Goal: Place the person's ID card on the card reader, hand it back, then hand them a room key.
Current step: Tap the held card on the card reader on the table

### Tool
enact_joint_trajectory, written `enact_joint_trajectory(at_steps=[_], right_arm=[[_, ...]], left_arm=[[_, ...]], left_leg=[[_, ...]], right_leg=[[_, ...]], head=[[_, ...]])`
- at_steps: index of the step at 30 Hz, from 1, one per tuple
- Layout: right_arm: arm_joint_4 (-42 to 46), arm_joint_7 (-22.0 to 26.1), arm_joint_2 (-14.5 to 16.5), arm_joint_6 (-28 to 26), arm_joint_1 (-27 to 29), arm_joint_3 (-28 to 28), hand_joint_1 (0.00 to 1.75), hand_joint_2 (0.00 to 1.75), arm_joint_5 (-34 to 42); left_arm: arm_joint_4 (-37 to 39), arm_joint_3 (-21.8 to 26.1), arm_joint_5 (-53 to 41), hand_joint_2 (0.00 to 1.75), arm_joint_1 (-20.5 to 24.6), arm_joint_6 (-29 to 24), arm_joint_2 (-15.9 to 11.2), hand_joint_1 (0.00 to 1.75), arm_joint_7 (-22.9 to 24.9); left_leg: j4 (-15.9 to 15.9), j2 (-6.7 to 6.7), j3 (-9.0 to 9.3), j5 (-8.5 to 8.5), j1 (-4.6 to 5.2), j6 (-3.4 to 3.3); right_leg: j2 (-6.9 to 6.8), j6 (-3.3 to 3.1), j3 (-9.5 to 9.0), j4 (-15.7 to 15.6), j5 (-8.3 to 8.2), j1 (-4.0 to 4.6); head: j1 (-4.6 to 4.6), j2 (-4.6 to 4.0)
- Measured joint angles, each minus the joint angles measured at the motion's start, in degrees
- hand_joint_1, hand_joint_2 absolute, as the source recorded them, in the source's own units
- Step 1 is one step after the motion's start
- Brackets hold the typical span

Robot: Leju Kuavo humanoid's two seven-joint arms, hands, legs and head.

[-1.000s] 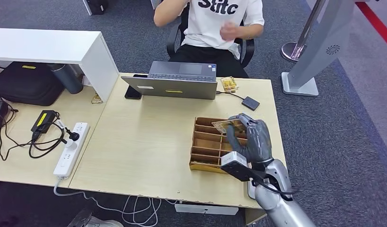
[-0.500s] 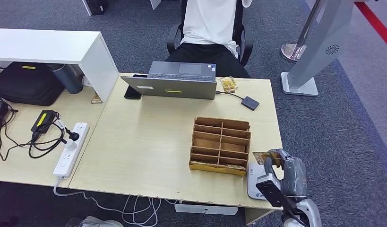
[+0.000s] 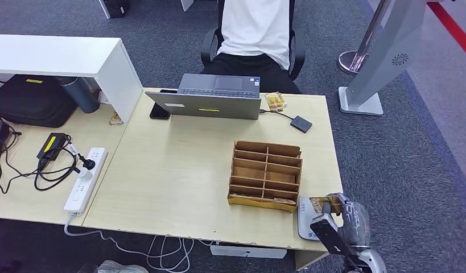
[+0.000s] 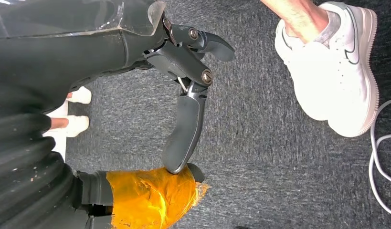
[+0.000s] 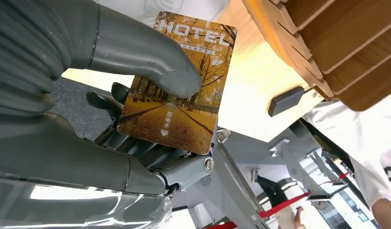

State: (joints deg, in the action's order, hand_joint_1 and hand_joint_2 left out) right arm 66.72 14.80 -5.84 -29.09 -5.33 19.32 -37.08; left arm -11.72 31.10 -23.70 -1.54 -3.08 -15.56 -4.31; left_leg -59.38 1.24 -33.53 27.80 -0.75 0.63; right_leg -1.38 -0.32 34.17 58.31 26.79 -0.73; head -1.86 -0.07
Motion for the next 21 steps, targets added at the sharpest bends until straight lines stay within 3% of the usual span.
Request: enact_joint_trajectory(at_steps=[9, 21], right_arm=[[1.75, 1.15, 0.02, -0.28, 1.27, 0.03, 1.75, 1.75, -0.65], [17.17, 2.54, -0.08, -0.38, -0.25, 2.77, 1.75, 1.75, -1.78]], left_arm=[[0.00, 0.93, -0.16, 1.75, -0.27, -0.01, -0.01, 0.00, 0.54], [0.00, 2.04, -2.75, 1.75, -0.33, -0.01, -0.05, 0.00, 0.40]], left_leg=[[0.00, 0.00, 0.00, 0.00, 0.00, 0.00], [0.00, 0.04, 0.01, -0.01, 0.00, 0.01]], right_leg=[[0.00, 0.00, 0.00, 0.00, 0.00, 0.00], [0.05, -0.01, 0.01, 0.04, -0.01, 0.00]], head=[[0.00, 0.00], [0.00, 0.00]])
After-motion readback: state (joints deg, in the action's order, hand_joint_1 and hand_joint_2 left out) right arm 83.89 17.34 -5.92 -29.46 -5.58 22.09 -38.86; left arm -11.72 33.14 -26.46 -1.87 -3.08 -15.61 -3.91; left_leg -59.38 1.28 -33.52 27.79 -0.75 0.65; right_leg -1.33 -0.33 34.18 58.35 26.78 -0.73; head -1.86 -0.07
